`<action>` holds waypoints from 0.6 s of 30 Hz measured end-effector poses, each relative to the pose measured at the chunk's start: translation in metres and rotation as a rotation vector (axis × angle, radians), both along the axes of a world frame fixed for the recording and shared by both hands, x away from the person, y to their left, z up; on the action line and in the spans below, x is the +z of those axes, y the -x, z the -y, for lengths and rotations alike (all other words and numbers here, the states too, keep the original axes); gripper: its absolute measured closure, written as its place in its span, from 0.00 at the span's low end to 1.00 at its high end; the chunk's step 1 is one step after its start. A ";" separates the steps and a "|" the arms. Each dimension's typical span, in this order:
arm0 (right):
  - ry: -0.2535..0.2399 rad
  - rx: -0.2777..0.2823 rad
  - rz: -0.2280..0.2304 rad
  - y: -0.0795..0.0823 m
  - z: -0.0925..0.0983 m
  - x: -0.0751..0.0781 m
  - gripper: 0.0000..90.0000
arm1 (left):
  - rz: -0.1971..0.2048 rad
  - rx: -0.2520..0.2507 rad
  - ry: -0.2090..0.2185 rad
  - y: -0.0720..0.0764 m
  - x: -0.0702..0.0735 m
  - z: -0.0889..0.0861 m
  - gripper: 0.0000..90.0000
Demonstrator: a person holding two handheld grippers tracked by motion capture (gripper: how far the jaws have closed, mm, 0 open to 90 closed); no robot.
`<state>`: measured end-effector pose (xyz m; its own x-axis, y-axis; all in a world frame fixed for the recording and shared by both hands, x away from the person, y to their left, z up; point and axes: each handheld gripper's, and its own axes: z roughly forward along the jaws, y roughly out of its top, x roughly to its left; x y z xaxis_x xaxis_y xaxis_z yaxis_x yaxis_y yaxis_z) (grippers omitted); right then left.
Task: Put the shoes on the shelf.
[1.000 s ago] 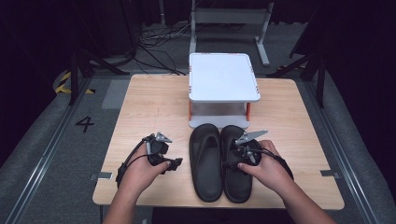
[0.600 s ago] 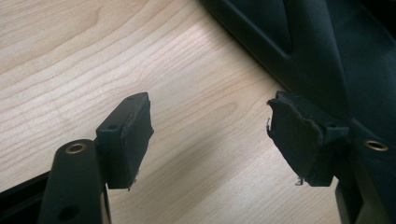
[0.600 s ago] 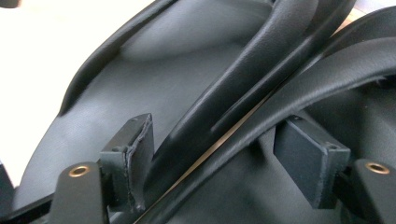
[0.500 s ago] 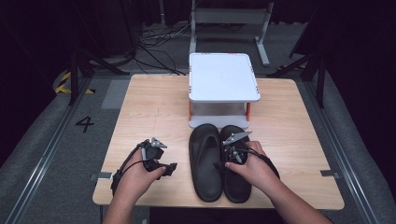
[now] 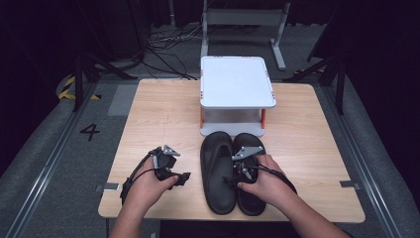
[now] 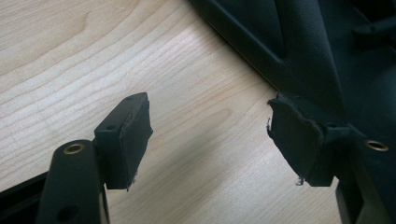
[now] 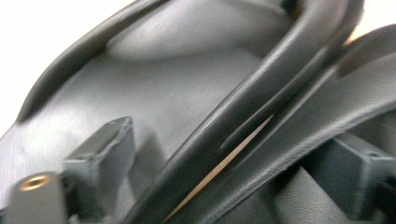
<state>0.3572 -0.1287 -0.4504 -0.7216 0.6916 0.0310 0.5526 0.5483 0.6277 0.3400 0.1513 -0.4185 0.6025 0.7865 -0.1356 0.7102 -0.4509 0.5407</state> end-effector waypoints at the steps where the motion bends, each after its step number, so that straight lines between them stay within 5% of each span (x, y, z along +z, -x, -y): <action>1: -0.007 -0.026 -0.004 0.000 0.000 0.001 0.26 | 0.001 0.003 0.003 0.000 0.000 0.000 0.33; 8: -0.042 -0.105 -0.046 -0.004 0.007 0.008 0.65 | -0.006 0.006 0.002 -0.001 -0.002 0.000 0.33; 13: -0.055 -0.092 -0.083 -0.007 0.010 0.011 0.80 | 0.001 0.006 0.004 -0.002 0.000 -0.002 0.33; 18: -0.037 -0.058 -0.058 -0.007 0.013 0.016 0.86 | 0.009 0.000 0.006 -0.003 0.002 -0.003 0.33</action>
<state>0.3638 -0.1421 -0.4344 -0.6764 0.7300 0.0983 0.6190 0.4910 0.6131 0.3434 0.1543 -0.4167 0.6038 0.7856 -0.1352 0.7054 -0.4476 0.5496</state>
